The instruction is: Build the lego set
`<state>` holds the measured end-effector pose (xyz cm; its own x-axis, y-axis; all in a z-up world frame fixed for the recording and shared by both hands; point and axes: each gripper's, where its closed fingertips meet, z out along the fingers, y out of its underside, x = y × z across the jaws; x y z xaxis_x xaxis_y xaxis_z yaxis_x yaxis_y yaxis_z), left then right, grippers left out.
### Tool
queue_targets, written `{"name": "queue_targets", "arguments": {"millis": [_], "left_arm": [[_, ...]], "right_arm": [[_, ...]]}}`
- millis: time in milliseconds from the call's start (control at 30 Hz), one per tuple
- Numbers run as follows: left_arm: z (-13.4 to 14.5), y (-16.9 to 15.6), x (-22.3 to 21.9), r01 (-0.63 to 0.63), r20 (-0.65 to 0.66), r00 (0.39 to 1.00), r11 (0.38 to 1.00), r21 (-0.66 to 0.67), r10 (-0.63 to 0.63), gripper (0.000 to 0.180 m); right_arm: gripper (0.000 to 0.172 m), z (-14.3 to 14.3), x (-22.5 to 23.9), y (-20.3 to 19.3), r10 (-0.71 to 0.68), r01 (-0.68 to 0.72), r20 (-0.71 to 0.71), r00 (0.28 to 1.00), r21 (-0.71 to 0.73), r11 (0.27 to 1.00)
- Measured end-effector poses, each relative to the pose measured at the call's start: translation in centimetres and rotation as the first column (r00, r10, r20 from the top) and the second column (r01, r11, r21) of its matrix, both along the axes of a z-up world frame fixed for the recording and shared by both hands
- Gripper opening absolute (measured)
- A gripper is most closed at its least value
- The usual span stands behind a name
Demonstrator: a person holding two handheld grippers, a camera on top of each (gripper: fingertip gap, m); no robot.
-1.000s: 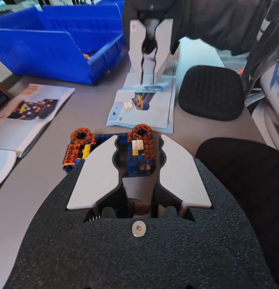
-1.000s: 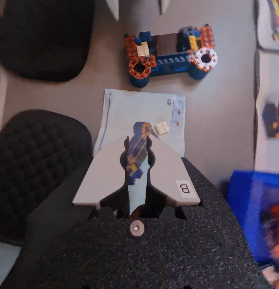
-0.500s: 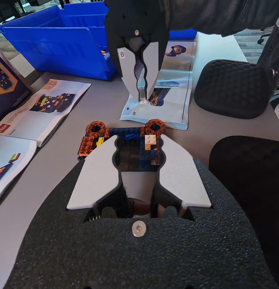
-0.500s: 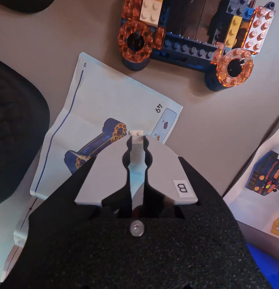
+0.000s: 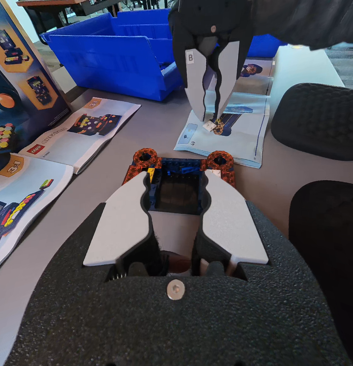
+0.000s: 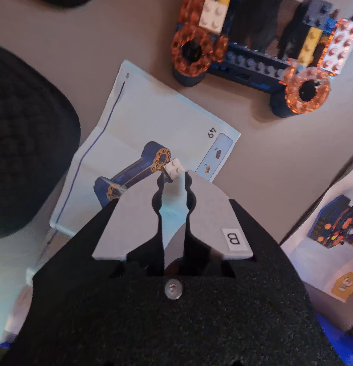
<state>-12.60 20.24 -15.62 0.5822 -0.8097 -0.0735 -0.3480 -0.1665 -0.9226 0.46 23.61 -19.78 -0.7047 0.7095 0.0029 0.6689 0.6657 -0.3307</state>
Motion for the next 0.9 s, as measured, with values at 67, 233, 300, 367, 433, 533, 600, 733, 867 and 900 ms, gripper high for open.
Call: {"name": "queue_targets", "arguments": {"millis": [67, 233, 300, 367, 433, 533, 600, 733, 867, 900], "left_arm": [[-0.1, 0.0, 0.0, 0.001, -0.002, 1.0, 1.0, -0.003, -0.001, 0.049], [-0.1, -0.1, 0.0, 0.001, 0.006, 1.0, 1.0, -0.005, -0.001, 0.048], [-0.2, -0.1, 0.0, 0.004, 0.003, 1.0, 1.0, -0.009, -0.004, 0.048], [-0.3, -0.2, 0.1, 0.01, -0.006, 1.0, 1.0, -0.012, -0.01, 0.048], [-0.4, -0.3, 0.2, 0.016, -0.013, 1.0, 1.0, -0.014, -0.016, 0.048], [-0.6, -0.3, 0.3, 0.019, -0.025, 1.0, 1.0, -0.012, -0.019, 0.048], [-0.6, -0.1, 0.3, 0.005, -0.032, 0.999, 1.0, -0.002, -0.005, 0.049], [-0.3, 0.7, 0.0, -0.028, -0.03, 0.999, 0.999, 0.029, 0.029, 0.051], [-0.3, 2.5, -0.9, -0.079, -0.021, 0.997, 0.996, 0.034, 0.08, 0.048], [-0.3, 2.7, -0.9, -0.078, -0.019, 0.997, 0.996, 0.033, 0.079, 0.046]], "right_arm": [[0.024, -0.3, 0.0, 0.1, 0.08, -0.081, 0.019, 0.997, 0.061, 0.995], [0.026, -0.3, -0.3, -0.5, 0.231, -0.236, 0.065, 0.971, 0.088, 0.968], [0.025, -0.5, -0.3, -0.5, 0.274, -0.282, 0.089, 0.958, 0.098, 0.954], [0.021, -0.7, -0.4, -0.5, 0.309, -0.318, 0.091, 0.947, 0.109, 0.942], [0.017, -1.0, -0.2, -0.5, 0.324, -0.334, 0.096, 0.941, 0.106, 0.937], [0.016, -1.2, -0.3, -0.5, 0.293, -0.299, 0.08, 0.953, 0.086, 0.95], [0.016, -0.6, -1.0, -0.5, 0.227, -0.228, 0.022, 0.974, 0.062, 0.972], [0.016, 1.9, -4.4, 0.6, -0.053, 0.054, -0.097, 0.994, 0.001, 0.999], [0.016, 4.6, -8.9, 0.5, -0.249, 0.23, -0.17, 0.953, -0.122, 0.965], [0.016, 4.9, -9.9, 0.5, -0.274, 0.252, -0.181, 0.945, -0.137, 0.958]]}}
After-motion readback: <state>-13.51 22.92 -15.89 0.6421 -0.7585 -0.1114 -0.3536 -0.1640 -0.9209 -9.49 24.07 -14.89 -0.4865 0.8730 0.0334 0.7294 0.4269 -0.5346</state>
